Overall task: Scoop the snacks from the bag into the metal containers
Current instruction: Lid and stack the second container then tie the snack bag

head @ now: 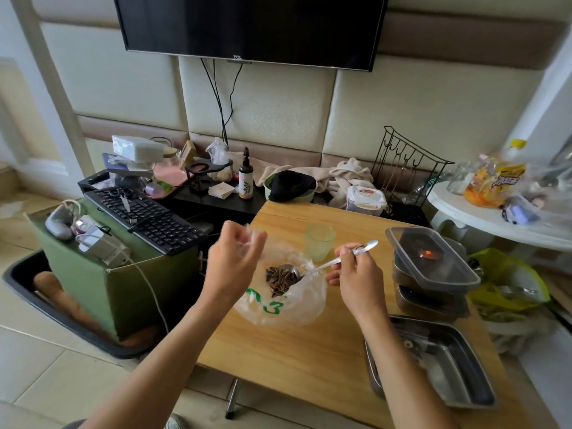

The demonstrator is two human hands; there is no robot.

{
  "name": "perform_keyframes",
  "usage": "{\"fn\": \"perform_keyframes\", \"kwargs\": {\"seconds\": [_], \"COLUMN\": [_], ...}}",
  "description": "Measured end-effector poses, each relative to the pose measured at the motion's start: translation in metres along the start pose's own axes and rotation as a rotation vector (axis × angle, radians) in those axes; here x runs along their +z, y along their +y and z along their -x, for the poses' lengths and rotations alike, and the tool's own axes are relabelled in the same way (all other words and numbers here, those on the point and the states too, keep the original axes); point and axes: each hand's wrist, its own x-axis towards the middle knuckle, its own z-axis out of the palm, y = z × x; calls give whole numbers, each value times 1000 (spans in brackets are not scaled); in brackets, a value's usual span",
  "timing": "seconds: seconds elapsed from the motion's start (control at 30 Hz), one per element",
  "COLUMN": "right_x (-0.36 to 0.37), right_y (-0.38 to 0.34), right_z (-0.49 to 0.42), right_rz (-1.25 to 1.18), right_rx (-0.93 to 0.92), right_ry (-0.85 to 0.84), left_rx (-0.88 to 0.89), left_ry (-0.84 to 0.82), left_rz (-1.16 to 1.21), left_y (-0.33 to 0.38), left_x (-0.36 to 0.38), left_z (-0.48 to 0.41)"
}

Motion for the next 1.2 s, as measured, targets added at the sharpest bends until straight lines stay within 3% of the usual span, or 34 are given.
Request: {"fn": "perform_keyframes", "kwargs": {"seconds": [0.1, 0.23, 0.43, 0.53, 0.7, 0.97, 1.2], "right_x": [-2, -4, -2, -1, 2, 3, -6], "right_y": [1, 3, 3, 2, 1, -3, -19], "right_z": [1, 0, -3, -4, -5, -9, -6], "right_rz": [-23, -45, -36, -22, -44, -83, -147], "right_rx": [13, 38, 35, 32, 23, 18, -62], "right_ry": [-8, -2, -2, -1, 10, 38, 108], "left_rx": [-133, -114, -369, -419, -327, -343, -278], "left_ry": [-221, -272, -276, -244, -275, -449, -446], "left_rz": [-116, -214, 181, 256, 74, -90, -267], "left_y": [-9, -16, -29, -30, -28, -34, -35], "left_x": [24, 37, 35, 36, 36, 33, 37], "left_z": [0, 0, 1, 0, -4, -5, -2]}}
